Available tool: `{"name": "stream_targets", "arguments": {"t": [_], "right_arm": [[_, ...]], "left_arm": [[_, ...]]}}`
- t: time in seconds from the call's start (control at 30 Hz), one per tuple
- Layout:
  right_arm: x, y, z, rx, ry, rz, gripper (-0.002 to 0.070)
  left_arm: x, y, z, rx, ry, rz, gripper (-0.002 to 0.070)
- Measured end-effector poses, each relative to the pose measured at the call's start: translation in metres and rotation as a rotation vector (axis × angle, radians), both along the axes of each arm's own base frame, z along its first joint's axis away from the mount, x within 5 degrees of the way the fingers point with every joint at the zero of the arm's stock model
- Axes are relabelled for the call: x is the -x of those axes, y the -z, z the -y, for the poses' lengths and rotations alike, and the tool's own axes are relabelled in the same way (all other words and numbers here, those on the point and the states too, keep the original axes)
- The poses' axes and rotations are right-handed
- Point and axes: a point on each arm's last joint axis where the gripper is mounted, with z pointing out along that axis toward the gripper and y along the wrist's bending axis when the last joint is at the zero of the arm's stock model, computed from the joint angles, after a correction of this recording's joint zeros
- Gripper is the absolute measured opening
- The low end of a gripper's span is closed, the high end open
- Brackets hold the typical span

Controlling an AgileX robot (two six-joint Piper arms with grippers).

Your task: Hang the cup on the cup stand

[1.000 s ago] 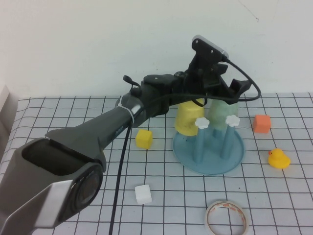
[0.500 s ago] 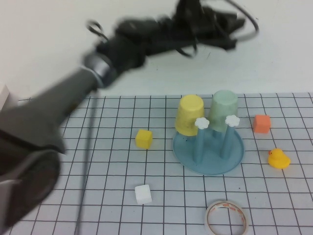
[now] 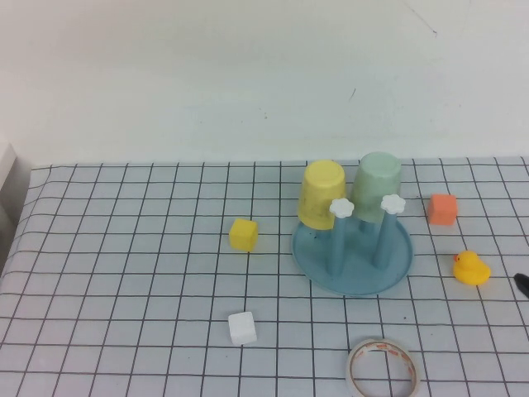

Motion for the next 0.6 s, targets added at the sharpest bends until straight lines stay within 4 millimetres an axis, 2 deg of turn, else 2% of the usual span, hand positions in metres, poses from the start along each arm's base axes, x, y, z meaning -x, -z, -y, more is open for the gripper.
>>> {"name": "stream_targets", "arguments": {"t": [0.17, 0.33, 0.37, 0.4, 0.5, 0.6], "right_arm": [[0.001, 0.000, -0.003, -0.010, -0.033, 0.000, 0.0366], [0.001, 0.000, -0.003, -0.011, -0.035, 0.000, 0.0366], [0.001, 0.000, -0.003, -0.011, -0.035, 0.000, 0.0366], [0.001, 0.000, -0.003, -0.012, -0.034, 0.000, 0.0366], [0.001, 0.000, -0.003, -0.012, -0.034, 0.000, 0.0366], [0.001, 0.000, -0.003, -0.012, -0.034, 0.000, 0.0366]], "left_arm": [[0.033, -0.035, -0.045, -0.107, -0.320, 0.088, 0.0000], [0.077, -0.063, -0.093, -0.109, -0.626, 0.085, 0.0000], [0.089, -0.069, -0.101, -0.105, -0.665, 0.090, 0.0000], [0.127, -0.087, -0.123, -0.060, -0.738, 0.119, 0.0000], [0.150, -0.096, -0.132, -0.006, -0.749, 0.139, 0.0000], [0.197, -0.110, -0.149, 0.106, -0.740, 0.159, 0.0000]]}}
